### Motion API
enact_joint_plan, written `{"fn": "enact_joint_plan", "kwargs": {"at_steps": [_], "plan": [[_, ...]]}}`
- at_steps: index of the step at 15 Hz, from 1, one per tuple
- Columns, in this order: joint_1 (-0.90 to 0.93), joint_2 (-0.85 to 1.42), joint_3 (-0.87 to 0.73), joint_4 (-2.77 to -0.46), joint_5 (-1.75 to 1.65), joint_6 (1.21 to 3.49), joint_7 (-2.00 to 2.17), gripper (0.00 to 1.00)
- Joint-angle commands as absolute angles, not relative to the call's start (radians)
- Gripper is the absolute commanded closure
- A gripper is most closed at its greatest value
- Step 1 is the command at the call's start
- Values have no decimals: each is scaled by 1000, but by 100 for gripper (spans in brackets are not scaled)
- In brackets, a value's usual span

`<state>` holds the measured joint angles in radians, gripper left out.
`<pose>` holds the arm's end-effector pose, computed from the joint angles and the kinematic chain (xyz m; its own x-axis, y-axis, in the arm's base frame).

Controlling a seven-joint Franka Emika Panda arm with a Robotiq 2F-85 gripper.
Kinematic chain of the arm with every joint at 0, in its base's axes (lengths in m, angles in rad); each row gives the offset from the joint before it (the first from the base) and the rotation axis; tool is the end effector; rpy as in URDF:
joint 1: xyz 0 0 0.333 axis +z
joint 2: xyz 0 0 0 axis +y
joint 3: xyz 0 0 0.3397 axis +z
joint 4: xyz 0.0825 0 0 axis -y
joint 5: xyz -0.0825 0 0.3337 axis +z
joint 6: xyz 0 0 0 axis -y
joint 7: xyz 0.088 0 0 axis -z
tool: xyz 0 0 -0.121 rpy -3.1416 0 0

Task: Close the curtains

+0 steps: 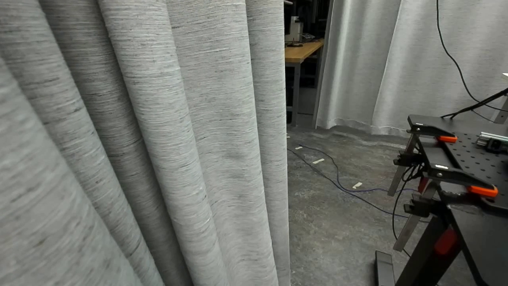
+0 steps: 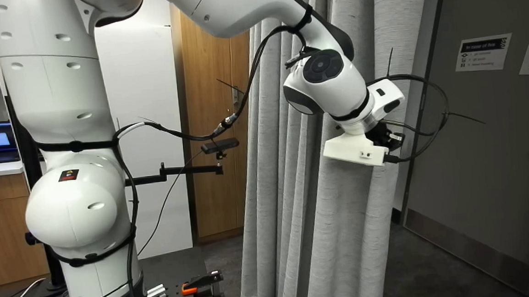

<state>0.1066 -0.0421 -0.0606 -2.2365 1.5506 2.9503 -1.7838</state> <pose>0.5004 -0.0407 0.4697 0.5247 0.2496 0.8139 0.3293 -0.9411 0.0763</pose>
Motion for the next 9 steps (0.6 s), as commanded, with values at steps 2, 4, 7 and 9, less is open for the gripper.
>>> {"fn": "enact_joint_plan", "kwargs": {"at_steps": [2,4,7,9], "plan": [[38,5,-133,-2182,1456,2990,-1679,100],[13,25,-162,-2160,1419,3006,-1629,100],[-17,77,-200,-2114,1351,3053,-1532,100],[-34,121,-227,-2080,1288,3083,-1445,100]]}}
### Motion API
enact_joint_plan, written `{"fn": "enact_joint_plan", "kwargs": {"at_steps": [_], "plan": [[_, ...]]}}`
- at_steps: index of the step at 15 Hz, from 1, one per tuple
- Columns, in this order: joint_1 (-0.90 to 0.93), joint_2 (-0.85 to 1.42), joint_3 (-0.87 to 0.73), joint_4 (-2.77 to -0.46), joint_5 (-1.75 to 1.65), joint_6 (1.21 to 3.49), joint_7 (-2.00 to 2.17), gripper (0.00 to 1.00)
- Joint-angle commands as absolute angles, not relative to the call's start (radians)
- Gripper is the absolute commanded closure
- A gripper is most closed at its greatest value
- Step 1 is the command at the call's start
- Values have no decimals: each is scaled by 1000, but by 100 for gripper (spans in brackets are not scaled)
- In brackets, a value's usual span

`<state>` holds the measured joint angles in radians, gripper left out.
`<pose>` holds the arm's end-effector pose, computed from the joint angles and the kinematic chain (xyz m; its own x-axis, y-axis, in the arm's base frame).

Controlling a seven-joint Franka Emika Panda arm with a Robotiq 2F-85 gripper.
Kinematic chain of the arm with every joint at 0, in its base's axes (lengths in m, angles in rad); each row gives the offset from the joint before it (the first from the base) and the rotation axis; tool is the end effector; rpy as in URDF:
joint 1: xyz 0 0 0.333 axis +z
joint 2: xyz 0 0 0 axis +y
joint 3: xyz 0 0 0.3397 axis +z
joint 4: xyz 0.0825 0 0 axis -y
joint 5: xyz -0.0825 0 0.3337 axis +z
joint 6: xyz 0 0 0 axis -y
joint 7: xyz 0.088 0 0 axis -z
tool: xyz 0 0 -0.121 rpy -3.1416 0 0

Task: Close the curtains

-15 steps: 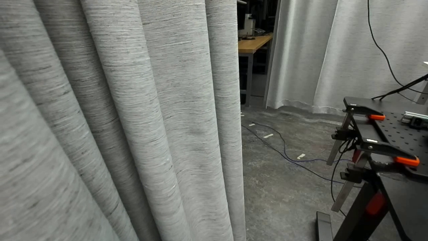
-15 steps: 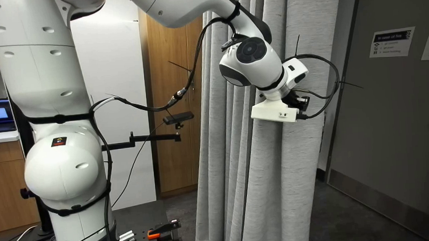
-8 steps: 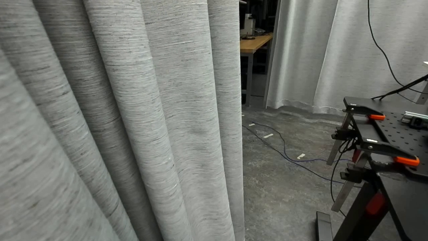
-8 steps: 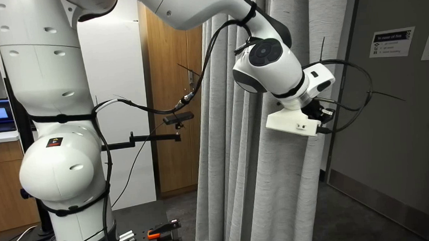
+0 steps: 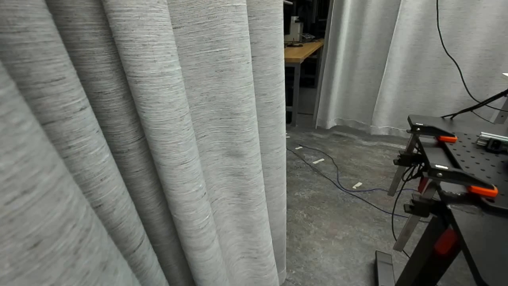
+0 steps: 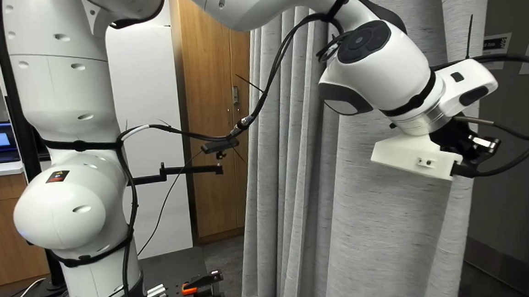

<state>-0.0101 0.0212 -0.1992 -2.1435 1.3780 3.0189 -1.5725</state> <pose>0.5024 -0.1788 0.4913 0.5774 0.0784 0.8127 0.0020 -0.9955 0.0947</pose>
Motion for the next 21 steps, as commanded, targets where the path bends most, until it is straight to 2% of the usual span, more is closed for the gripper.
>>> {"fn": "enact_joint_plan", "kwargs": {"at_steps": [1,6,7,16,17,18,21], "plan": [[-43,146,-243,-2061,1249,3092,-1392,100],[-60,261,-357,-1958,1031,3082,-1102,100],[-131,275,-310,-1943,953,3079,-1015,100],[-263,337,-344,-1846,409,3036,-377,100],[-192,344,-426,-1837,454,3024,-390,100],[-277,337,-353,-1843,334,3034,-271,100],[-300,353,-369,-1825,253,2981,-153,100]]}}
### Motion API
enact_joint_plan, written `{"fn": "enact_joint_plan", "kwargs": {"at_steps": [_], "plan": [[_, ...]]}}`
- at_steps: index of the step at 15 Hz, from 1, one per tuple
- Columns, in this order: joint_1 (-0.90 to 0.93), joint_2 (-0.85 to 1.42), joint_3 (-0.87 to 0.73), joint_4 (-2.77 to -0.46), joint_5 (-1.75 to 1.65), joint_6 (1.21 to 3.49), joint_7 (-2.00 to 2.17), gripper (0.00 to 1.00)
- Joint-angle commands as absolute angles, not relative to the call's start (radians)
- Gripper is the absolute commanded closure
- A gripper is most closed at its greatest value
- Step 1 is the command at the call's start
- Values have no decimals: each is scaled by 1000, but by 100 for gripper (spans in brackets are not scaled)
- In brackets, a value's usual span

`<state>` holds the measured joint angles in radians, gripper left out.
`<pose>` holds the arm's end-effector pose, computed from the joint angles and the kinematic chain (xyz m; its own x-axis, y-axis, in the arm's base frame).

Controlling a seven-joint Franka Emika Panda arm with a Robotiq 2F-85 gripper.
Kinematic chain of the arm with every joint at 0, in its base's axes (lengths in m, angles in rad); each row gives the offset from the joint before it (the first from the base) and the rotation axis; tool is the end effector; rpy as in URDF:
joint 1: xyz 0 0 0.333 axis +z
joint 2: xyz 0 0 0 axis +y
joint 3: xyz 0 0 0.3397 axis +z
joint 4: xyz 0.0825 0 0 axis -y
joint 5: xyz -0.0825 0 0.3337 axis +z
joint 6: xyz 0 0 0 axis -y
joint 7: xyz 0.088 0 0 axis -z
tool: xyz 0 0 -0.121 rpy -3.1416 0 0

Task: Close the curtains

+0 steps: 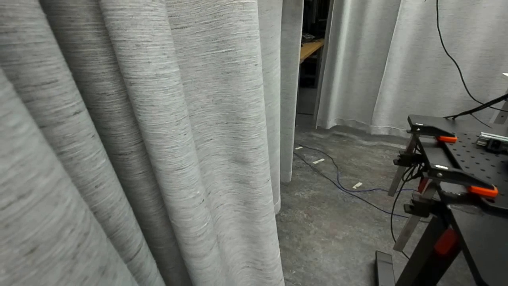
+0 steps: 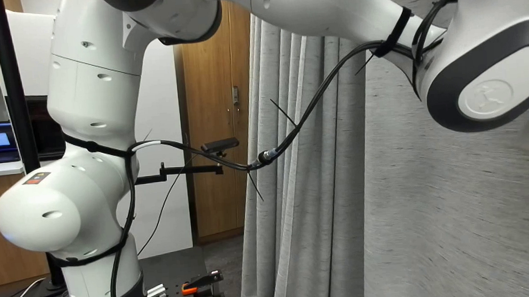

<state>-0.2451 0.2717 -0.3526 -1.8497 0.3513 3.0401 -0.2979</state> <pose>0.5313 -0.3608 0.5382 0.5043 -0.3067 0.8072 -0.5545 -0.8316 0.0305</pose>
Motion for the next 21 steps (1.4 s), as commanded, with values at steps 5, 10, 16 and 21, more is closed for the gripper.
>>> {"fn": "enact_joint_plan", "kwargs": {"at_steps": [5,10,16,21], "plan": [[-203,383,-523,-1807,226,2911,-26,100],[-175,390,-578,-1786,242,2831,28,100],[-189,383,-593,-1783,213,2794,93,100],[-210,364,-540,-1790,169,2792,128,100]]}}
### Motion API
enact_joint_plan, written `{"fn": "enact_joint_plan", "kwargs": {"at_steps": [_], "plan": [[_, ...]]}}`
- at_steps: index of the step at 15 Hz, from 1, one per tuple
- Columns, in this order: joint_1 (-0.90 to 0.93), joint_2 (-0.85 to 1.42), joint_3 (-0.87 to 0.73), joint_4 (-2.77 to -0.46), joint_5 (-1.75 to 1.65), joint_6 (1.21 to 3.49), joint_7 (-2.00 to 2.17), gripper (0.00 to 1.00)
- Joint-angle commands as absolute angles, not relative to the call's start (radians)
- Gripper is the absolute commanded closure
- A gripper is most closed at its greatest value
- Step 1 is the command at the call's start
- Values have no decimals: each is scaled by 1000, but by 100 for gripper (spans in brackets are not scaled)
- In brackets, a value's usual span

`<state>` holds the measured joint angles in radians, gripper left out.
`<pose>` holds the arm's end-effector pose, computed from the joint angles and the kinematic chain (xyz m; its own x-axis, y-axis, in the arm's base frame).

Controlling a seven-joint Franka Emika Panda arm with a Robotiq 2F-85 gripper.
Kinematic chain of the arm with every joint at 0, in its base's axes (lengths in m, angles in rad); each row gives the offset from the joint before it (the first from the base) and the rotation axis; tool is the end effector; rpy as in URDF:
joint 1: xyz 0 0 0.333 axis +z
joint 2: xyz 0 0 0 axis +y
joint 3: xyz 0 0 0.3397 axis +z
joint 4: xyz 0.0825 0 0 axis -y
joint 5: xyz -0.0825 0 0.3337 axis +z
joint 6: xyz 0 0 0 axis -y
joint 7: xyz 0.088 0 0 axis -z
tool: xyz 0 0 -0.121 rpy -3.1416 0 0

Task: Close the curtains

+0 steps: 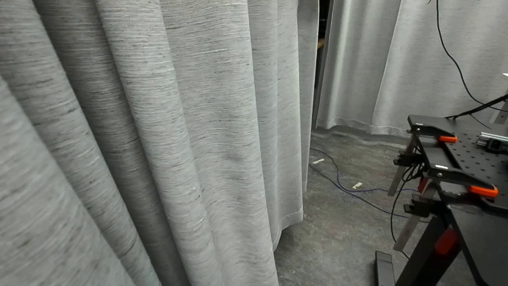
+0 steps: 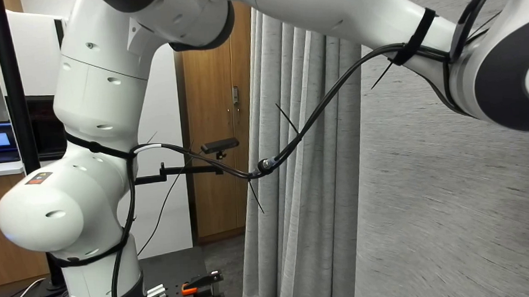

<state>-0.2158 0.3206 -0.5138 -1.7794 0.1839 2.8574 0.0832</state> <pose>0.5113 -0.4092 0.5287 0.4225 -0.5554 0.7163 -0.7507 -0.6573 -0.0669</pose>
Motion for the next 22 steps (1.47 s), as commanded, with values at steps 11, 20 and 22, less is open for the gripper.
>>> {"fn": "enact_joint_plan", "kwargs": {"at_steps": [11,20,22], "plan": [[-293,363,-516,-1786,120,2771,182,100],[-418,380,-515,-1748,152,2788,161,100],[-436,385,-513,-1738,149,2783,163,100]]}}
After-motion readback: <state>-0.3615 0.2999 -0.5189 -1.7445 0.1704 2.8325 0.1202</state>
